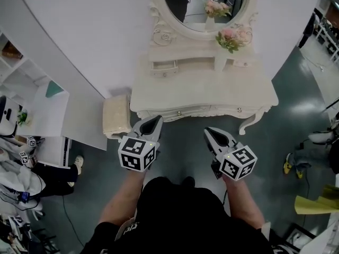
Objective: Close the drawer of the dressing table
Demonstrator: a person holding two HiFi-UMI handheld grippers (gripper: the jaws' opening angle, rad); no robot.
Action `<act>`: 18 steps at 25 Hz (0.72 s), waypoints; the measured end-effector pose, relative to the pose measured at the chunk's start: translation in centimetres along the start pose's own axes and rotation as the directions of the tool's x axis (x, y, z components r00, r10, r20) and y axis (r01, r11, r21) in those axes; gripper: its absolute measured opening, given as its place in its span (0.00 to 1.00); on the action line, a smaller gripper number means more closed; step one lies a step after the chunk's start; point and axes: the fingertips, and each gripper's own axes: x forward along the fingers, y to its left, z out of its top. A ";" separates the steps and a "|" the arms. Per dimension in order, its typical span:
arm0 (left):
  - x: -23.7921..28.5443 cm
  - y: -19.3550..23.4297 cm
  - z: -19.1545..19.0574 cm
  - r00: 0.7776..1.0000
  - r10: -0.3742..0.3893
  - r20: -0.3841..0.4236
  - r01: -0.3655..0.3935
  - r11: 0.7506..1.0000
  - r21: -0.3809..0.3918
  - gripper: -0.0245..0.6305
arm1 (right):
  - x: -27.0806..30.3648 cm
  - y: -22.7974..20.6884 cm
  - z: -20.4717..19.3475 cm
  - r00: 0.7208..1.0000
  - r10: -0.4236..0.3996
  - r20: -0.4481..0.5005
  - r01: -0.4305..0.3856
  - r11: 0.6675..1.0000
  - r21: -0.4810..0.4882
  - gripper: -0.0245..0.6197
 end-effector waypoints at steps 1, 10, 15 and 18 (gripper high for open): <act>0.3 -0.1 0.0 1.000 -0.003 -0.004 0.003 1.000 0.002 0.05 | 0.2 -0.1 0.0 1.000 0.004 0.000 -0.004 1.000 0.004 0.03; 4.4 3.4 0.1 0.999 -0.047 -0.003 0.047 0.998 -0.035 0.05 | 3.8 -1.9 0.0 0.999 -0.027 -0.033 0.028 0.999 0.018 0.03; 8.2 6.9 1.6 0.993 -0.115 0.015 0.116 0.993 -0.029 0.05 | 7.8 -3.7 1.6 0.995 -0.089 -0.038 0.089 0.996 0.001 0.03; 9.9 10.6 2.6 0.992 -0.124 0.010 0.124 0.992 0.014 0.05 | 11.7 -4.3 2.7 0.993 -0.111 -0.041 0.111 0.994 0.000 0.03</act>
